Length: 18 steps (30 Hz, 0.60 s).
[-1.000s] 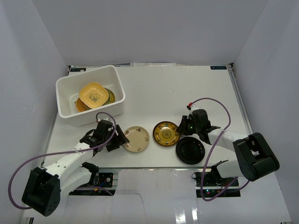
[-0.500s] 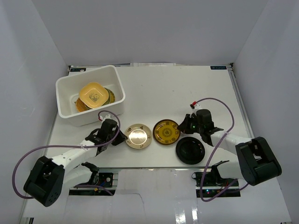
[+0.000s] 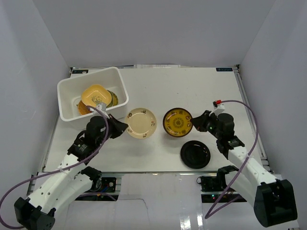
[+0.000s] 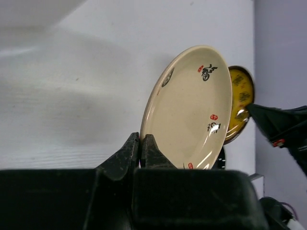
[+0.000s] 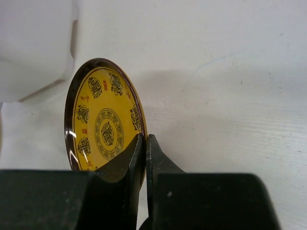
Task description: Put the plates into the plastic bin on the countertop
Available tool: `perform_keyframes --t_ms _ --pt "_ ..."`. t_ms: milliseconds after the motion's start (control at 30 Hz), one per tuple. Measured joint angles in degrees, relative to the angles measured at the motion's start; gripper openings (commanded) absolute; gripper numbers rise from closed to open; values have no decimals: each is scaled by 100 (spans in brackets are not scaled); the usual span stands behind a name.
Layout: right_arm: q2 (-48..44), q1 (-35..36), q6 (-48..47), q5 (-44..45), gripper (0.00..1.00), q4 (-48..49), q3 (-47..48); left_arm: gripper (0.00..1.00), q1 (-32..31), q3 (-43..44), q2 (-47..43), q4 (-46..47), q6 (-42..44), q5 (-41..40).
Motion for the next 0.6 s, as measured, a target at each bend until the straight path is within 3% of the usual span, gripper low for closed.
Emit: perform_keyframes --t_ms 133,300,500,600 --pt "-612 -26 22 87 8 -382 214 0 0 979 15 -155 157 -195" --pt "-748 -24 90 -199 8 -516 450 0 374 2323 798 -79 693 -761" --pt "-671 168 149 -507 8 -706 503 0 3071 2653 2044 260 1051 7" --pt "-575 365 146 -531 8 -750 647 0 3626 2616 2527 245 1180 -155"
